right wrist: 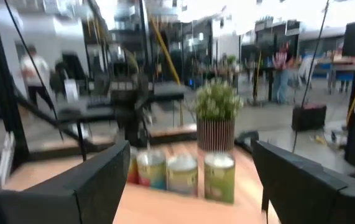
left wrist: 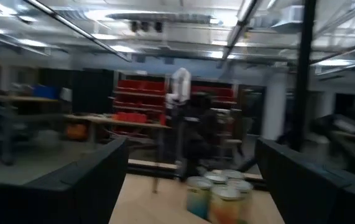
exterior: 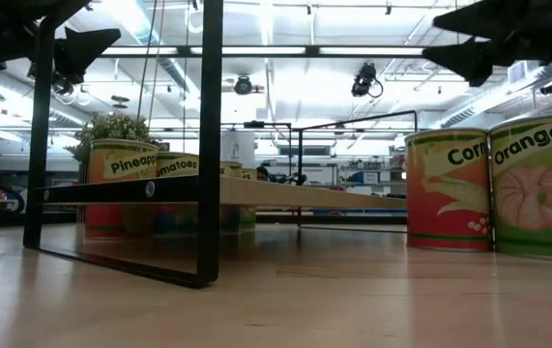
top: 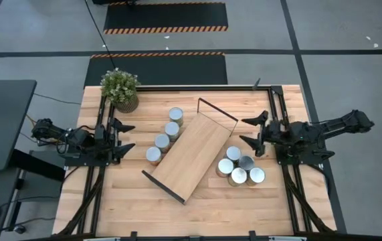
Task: Pick and place cans onto a shelf
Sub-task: Put the canned cherries on the shelf
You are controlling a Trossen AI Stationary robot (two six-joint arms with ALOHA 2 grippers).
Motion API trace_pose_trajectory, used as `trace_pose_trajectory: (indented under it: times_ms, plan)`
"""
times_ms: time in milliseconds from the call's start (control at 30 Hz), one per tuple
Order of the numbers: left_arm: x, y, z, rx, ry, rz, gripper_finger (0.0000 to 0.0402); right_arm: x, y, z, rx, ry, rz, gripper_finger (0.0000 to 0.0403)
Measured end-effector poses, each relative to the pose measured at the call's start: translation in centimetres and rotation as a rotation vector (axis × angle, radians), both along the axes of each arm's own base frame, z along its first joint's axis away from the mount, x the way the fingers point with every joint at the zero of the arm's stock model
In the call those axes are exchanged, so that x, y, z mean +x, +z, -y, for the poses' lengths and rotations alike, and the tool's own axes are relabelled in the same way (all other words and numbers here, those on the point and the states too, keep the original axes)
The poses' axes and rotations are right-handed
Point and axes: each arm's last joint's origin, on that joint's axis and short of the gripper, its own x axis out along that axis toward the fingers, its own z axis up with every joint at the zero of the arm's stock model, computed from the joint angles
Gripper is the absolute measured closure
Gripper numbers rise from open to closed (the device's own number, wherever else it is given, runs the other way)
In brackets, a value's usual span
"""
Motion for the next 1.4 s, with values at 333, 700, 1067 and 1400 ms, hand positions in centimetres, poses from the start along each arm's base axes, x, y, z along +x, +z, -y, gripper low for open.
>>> trace_pose_trajectory:
  times_ms: [333,700,1067,1400]
  plan:
    - [-0.6,1.1,-0.4,0.110,0.156,0.064,0.0046,5.4,2.1,-1.2,-0.002,-0.001,-0.376,0.0056]
    - [-0.6,1.2,-0.5,0.125,0.166,0.074,0.0046,10.7,3.5,-2.6,0.072,0.020,-0.856,0.0056]
    - [-0.7,1.4,-0.5,0.133,0.176,0.091,0.0046,13.2,5.1,-4.0,0.266,-0.155,-1.122,0.0056]
    - [-0.7,1.4,-0.5,0.128,0.173,0.092,0.0046,15.0,2.6,-3.6,0.571,-0.434,-1.257,0.0056]
